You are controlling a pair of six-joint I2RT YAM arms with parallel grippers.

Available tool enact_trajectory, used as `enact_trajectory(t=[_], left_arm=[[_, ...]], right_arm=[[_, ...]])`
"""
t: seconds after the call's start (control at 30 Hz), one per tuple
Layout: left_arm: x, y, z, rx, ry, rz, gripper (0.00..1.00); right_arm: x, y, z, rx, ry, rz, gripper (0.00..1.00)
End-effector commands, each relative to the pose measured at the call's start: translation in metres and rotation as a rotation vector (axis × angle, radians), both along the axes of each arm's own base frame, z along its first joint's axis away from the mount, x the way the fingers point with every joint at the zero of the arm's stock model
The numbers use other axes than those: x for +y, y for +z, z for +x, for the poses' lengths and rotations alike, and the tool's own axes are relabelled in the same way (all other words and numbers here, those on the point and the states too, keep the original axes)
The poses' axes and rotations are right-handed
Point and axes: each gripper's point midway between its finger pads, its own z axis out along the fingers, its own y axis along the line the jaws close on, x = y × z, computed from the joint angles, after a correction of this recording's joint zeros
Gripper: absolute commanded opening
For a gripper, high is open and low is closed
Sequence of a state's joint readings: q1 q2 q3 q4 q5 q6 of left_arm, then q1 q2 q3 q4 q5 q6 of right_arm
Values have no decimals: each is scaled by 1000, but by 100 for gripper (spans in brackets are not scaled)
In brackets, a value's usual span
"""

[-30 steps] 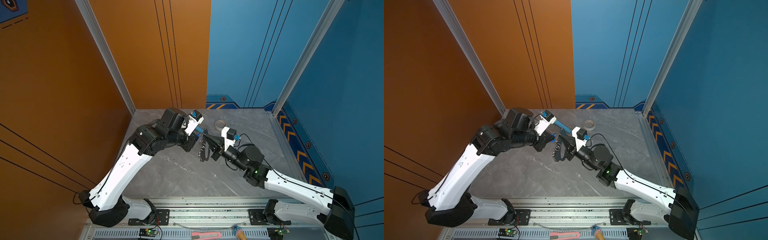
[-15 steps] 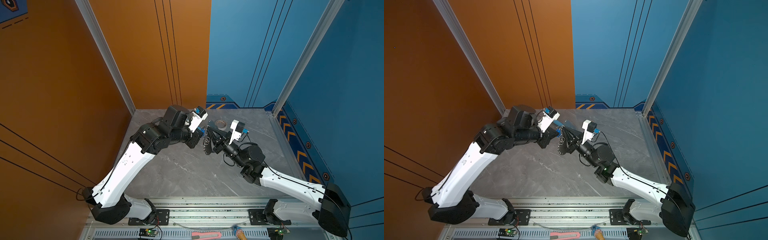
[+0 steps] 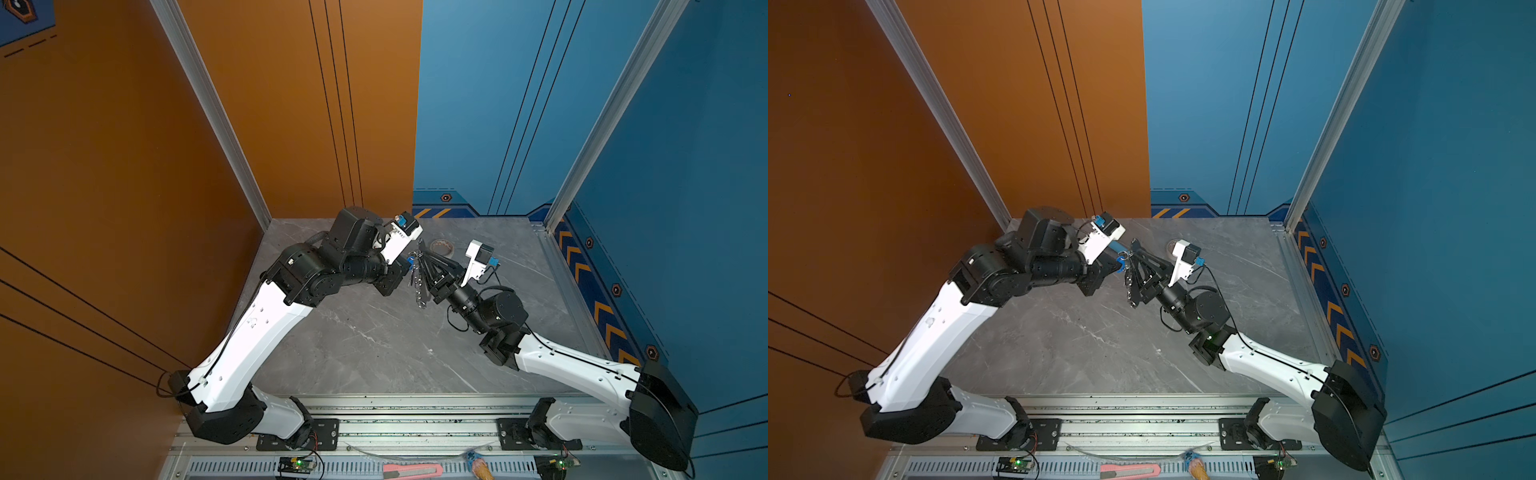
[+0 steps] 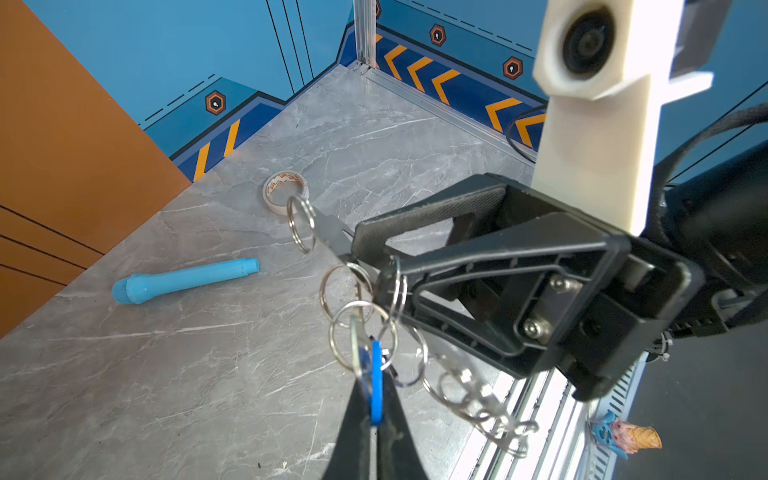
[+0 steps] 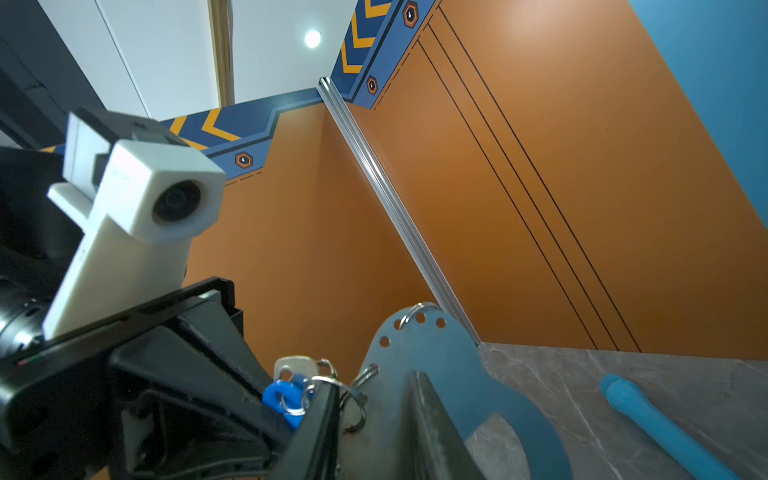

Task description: Remove the keys from the keyring

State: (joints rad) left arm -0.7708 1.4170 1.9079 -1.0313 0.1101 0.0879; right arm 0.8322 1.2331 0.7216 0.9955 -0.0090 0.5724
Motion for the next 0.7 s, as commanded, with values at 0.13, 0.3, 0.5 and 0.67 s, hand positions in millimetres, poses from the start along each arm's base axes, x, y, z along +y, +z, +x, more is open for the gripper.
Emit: enact_trajectory(t=[0.13,0.3,0.5,0.67], left_arm=[[5,11,-10,-44,-81,9,0],[9,5,-9,-44,-93,47,0],[11,0,-14,-44,-123,75,0],[12,-5,-22,-40,-172,100,0]], right_arm=[[15,-28,-31,-167,100,-376,34],[13,-59,-51,-308,154,-704,38],[3,-44,-56,-394,165,-773,36],[0,-20,-51,-476,165,-791,35]])
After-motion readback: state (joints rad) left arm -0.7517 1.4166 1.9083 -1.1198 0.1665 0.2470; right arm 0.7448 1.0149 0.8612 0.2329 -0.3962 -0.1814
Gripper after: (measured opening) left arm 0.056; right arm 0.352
